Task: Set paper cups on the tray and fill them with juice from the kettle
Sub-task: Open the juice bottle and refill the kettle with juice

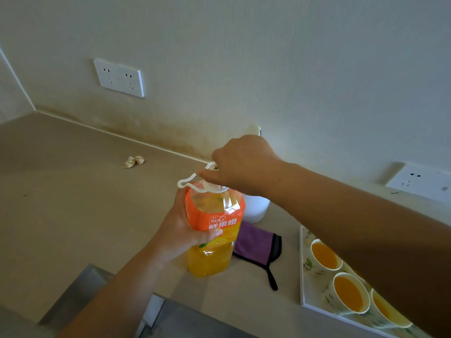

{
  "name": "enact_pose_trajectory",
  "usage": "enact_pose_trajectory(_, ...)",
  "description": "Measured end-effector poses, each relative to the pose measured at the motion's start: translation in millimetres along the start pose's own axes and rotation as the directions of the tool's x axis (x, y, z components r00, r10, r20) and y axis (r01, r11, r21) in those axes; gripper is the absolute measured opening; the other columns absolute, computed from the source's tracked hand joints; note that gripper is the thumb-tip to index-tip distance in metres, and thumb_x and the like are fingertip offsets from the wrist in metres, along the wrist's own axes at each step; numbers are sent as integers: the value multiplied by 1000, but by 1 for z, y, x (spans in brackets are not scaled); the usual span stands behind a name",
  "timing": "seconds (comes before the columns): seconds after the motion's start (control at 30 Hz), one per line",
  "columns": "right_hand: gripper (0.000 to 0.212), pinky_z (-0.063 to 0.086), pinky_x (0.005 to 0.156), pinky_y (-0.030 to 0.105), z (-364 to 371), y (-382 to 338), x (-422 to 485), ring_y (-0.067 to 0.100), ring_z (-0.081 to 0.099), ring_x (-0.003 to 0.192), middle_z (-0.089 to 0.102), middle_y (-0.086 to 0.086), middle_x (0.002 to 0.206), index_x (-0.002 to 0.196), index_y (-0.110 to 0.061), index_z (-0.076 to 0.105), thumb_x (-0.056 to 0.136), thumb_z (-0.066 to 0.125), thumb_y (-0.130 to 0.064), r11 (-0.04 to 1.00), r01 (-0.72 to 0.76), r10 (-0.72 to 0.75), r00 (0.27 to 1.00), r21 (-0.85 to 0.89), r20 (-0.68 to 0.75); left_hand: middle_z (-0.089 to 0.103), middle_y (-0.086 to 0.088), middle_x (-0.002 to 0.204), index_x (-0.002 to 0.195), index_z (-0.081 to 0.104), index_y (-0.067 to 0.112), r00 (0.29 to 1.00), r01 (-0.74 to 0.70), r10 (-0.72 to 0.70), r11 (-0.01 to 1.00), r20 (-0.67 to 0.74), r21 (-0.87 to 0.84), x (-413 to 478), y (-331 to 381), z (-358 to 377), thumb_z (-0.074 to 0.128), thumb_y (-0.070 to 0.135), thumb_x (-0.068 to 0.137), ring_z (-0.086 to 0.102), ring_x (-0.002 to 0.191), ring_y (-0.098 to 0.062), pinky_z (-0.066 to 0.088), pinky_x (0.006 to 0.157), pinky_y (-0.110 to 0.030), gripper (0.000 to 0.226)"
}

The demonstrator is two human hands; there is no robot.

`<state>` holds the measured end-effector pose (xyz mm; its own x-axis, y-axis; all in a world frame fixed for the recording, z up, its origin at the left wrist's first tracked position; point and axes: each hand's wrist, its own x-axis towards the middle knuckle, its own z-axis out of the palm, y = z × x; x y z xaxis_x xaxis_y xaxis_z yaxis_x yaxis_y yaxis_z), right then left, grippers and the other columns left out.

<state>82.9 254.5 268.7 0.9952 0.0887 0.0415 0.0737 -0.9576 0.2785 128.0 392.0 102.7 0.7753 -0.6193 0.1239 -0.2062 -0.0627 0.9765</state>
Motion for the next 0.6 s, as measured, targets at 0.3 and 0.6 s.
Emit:
enact_pose_trajectory(0.3,42,42,77,28,-6,14,-6,12,51,93,57,-6,114,128,-25,45,95,42,-51,971,180,-196,976,155,96,59,22,118,130,37,41,1000,16,-16,999,19,-40,-2,1,-1,88,39,43,59,113,-8,56,81,-29,102)
enact_pose_trajectory(0.6,44,36,72,25,5,10,-9,10,44,84,60,0,111,128,-17,43,96,45,-47,961,85,-101,994,264,47,56,20,122,126,33,51,1000,1,-1,1000,-14,-21,-3,-1,1,87,45,42,58,114,-9,56,86,-35,100)
